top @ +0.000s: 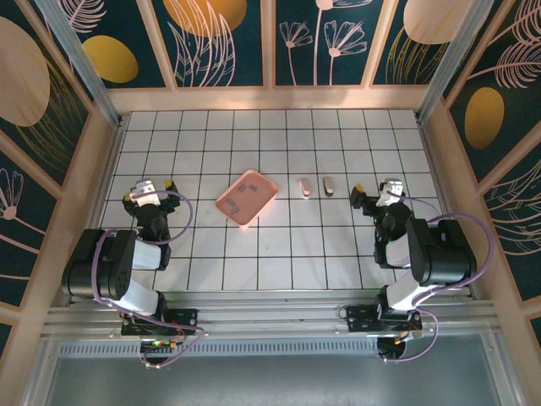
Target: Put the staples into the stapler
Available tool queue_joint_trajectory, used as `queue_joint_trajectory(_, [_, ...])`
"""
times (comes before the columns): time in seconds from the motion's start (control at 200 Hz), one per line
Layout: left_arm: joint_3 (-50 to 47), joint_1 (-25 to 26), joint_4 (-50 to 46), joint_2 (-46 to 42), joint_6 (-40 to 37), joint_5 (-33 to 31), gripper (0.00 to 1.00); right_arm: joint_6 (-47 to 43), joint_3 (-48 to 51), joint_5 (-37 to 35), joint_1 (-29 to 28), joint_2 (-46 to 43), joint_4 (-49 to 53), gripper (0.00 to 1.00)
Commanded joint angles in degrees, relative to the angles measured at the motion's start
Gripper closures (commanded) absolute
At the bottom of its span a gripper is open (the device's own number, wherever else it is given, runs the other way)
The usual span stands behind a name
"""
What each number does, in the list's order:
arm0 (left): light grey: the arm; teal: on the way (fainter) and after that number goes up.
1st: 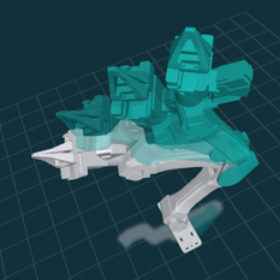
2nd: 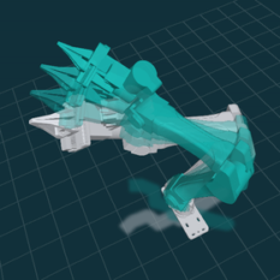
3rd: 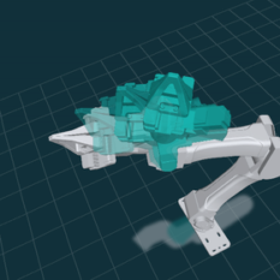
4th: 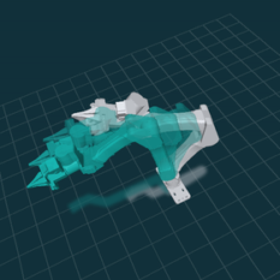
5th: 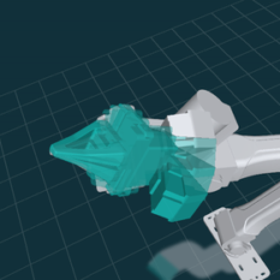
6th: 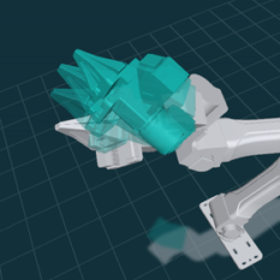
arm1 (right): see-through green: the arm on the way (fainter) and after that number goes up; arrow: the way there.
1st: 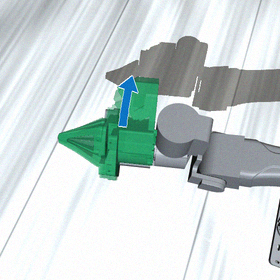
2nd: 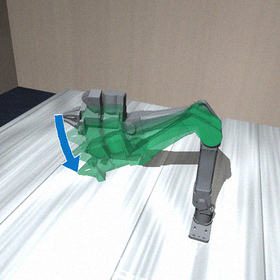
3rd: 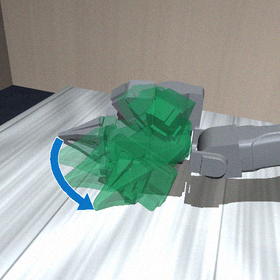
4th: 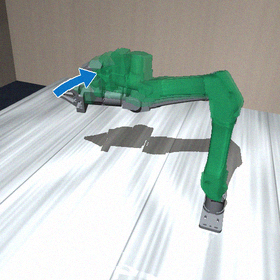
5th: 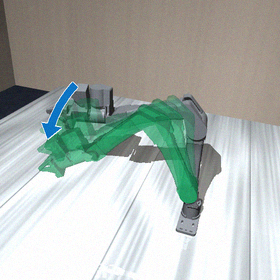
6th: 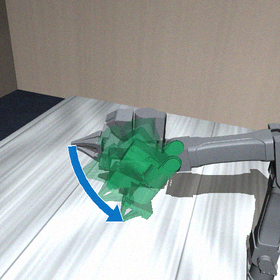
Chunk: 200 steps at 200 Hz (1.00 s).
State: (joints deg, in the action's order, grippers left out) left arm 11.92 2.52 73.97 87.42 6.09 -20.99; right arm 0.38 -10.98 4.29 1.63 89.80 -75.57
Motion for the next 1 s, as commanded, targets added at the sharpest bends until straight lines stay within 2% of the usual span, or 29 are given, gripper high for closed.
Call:
queue_joint_trajectory(0.0, [0.4, -0.3, 1.1, -0.5, 0.7, 1.4, 0.01, 0.5, -1.5, -1.1, 0.9, -0.1, -0.8, 0.01])
queue_joint_trajectory(0.996, [0.5, -0.3, 1.1, -0.5, 0.6, 1.4, 0.01, -0.4, -0.2, -2.5, -0.2, -0.2, -3.1, 0.01])
